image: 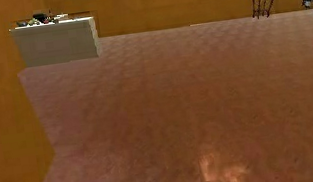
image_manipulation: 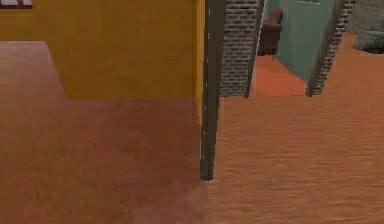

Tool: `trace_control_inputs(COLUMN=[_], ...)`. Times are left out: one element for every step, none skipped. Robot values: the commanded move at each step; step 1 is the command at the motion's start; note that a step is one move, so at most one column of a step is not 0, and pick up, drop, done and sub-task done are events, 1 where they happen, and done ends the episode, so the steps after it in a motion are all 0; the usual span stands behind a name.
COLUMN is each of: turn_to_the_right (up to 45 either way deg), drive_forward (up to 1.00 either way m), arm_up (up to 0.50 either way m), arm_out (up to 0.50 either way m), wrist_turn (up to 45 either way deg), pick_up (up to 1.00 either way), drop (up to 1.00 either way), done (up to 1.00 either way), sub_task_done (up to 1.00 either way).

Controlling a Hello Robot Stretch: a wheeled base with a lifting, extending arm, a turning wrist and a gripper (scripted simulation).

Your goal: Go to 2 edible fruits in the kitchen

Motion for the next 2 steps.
trace_control_inputs(turn_to_the_right=[-15.0, 0.0], drive_forward=[0.00, 1.00], arm_up=[0.00, 0.00], arm_out=[0.00, 0.00], wrist_turn=[0.0, 0.0], pick_up=[0.00, 0.00], drop=[0.00, 0.00], done=[0.00, 0.00], sub_task_done=[0.00, 0.00])
